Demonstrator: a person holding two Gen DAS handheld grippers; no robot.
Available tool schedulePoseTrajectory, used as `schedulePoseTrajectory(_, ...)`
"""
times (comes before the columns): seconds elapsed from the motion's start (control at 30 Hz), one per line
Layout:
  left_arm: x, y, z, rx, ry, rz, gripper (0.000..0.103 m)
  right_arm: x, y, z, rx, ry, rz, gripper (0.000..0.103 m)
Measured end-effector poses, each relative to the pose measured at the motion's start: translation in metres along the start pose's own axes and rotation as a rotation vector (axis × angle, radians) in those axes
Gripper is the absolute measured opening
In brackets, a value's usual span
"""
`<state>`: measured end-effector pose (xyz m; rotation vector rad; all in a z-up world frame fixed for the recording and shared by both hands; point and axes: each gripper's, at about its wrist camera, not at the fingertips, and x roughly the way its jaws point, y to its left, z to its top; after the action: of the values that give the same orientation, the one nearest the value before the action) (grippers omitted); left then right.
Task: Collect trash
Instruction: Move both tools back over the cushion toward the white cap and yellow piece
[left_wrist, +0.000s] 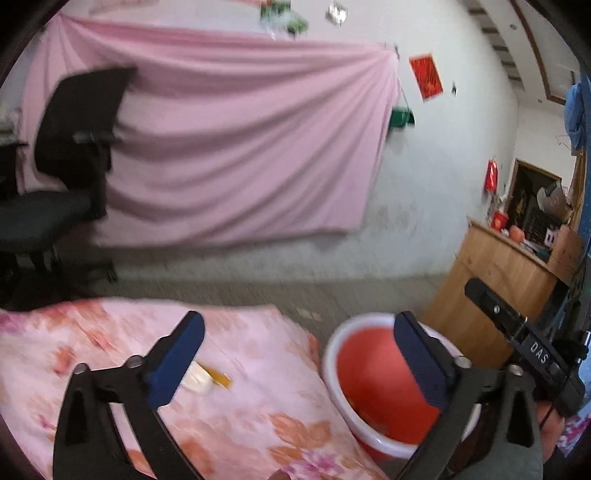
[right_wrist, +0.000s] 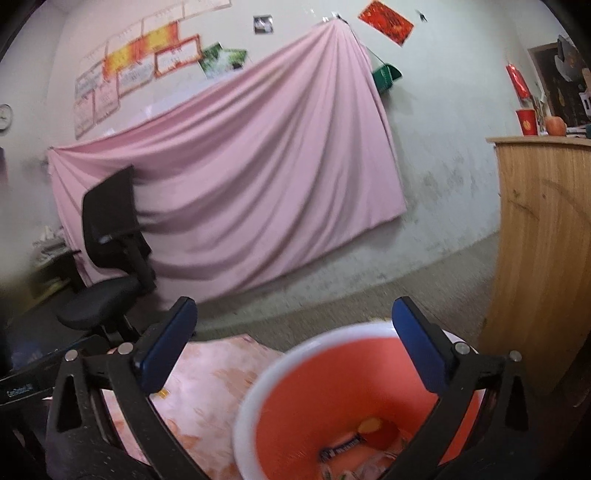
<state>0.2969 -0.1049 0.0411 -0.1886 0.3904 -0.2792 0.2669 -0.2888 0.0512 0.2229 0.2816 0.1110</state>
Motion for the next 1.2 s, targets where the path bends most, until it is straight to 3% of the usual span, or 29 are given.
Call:
schedulePoseTrajectory(0.2,-0.032,0.02,0.014,0.027,-0.13,0.068,0.101,-0.006,0.032,0.003,-0.049,-0.106,0.061,0.103)
schedulePoseTrajectory(0.43,-0.056,0.053,0.02,0.016,-0.221,0.184,0.101,-0.011,0.073,0.003,-0.105,-0.215,0.136,0.103)
schedulePoseTrajectory(0.77,-0.079,0.096,0.016,0.039,-0.281,0.295,0.101,0.005,0.126,-0.006,-0.182,-0.234,0.224,0.103)
schedulePoseTrajectory(1.03,-0.071,0.119,0.006,0.061,-0.232,0.347,0.101,0.035,0.142,-0.017,-0.227,-0.132,0.224,0.103)
schedulePoseTrajectory(1.2,-0.045,0.135,-0.001,0.053,-0.099,0.373,0.101,0.063,0.14,-0.028,-0.238,0.021,0.198,0.103)
